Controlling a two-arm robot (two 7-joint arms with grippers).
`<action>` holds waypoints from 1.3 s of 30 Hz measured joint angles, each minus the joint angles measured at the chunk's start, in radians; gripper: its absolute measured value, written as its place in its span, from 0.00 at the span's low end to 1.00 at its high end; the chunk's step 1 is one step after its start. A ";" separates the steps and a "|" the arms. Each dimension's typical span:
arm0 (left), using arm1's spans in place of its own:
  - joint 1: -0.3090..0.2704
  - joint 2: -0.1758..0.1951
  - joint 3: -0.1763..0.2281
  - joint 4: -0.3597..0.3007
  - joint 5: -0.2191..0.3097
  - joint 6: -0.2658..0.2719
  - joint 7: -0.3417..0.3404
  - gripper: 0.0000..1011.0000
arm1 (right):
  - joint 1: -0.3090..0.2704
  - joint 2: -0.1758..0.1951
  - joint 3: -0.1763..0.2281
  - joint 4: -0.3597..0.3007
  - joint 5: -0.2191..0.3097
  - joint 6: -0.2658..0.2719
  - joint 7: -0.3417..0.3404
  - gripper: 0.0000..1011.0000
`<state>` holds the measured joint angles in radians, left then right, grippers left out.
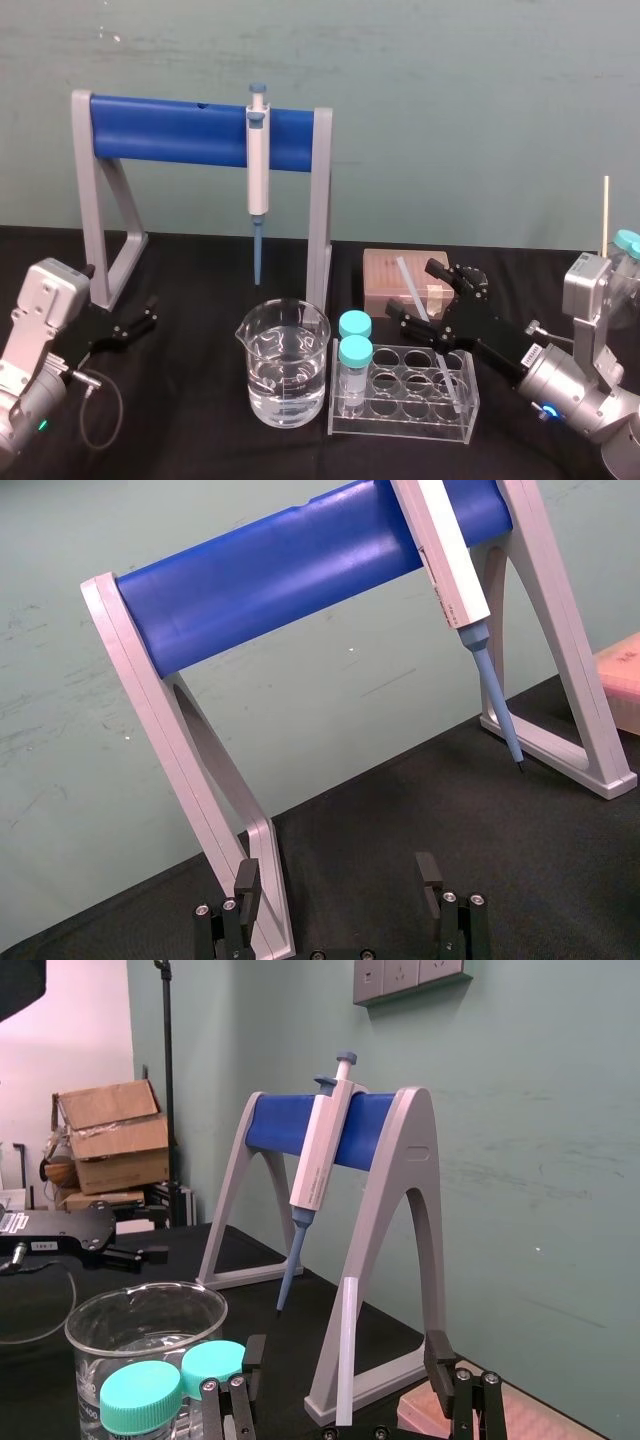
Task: Pick up the stirring rod with one hand, then place it down.
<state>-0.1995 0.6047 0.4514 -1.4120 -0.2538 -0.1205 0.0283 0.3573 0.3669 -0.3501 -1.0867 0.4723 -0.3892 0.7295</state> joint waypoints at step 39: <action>0.000 0.000 0.000 0.000 0.000 0.000 0.000 0.99 | -0.198 -0.022 0.165 -0.325 -0.110 0.081 -0.364 0.99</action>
<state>-0.1995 0.6047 0.4514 -1.4120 -0.2539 -0.1205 0.0283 0.1588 0.3446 -0.1847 -1.4113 0.3619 -0.3082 0.3656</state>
